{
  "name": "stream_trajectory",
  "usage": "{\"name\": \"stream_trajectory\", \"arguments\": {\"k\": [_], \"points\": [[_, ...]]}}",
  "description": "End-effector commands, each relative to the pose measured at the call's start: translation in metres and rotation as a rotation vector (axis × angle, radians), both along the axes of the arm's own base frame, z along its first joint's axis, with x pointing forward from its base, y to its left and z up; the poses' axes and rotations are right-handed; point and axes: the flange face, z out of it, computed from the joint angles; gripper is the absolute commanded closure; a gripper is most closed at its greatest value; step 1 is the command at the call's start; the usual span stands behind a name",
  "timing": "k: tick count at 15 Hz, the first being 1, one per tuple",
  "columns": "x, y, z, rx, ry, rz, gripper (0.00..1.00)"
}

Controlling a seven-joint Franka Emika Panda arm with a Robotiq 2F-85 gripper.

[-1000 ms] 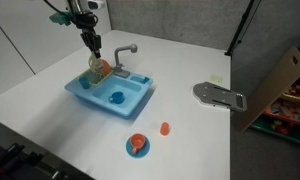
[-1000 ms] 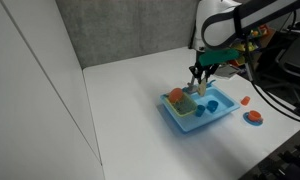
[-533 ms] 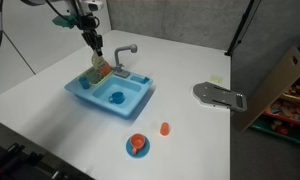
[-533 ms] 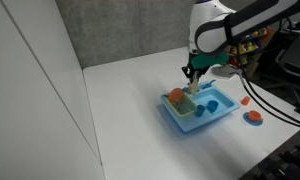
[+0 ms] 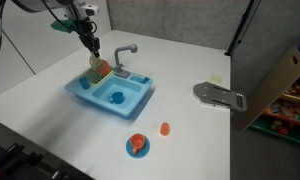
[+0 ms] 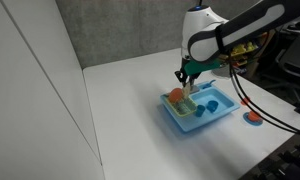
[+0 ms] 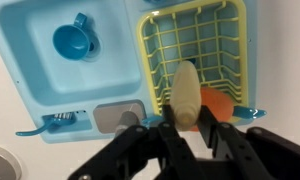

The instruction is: Shift the small, bottle to the yellow part of the toy sink

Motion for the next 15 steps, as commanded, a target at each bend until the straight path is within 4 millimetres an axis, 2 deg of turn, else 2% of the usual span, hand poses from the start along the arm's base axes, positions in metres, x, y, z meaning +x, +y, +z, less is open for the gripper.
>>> {"name": "stream_trajectory", "arguments": {"k": [1,11,15], "points": [[0.007,0.010,-0.007,-0.001,-0.007,0.024,0.90],[-0.003,0.020,-0.043,0.004,0.033,0.033,0.91],[-0.003,0.024,-0.052,0.027,0.014,0.039,0.90]]}}
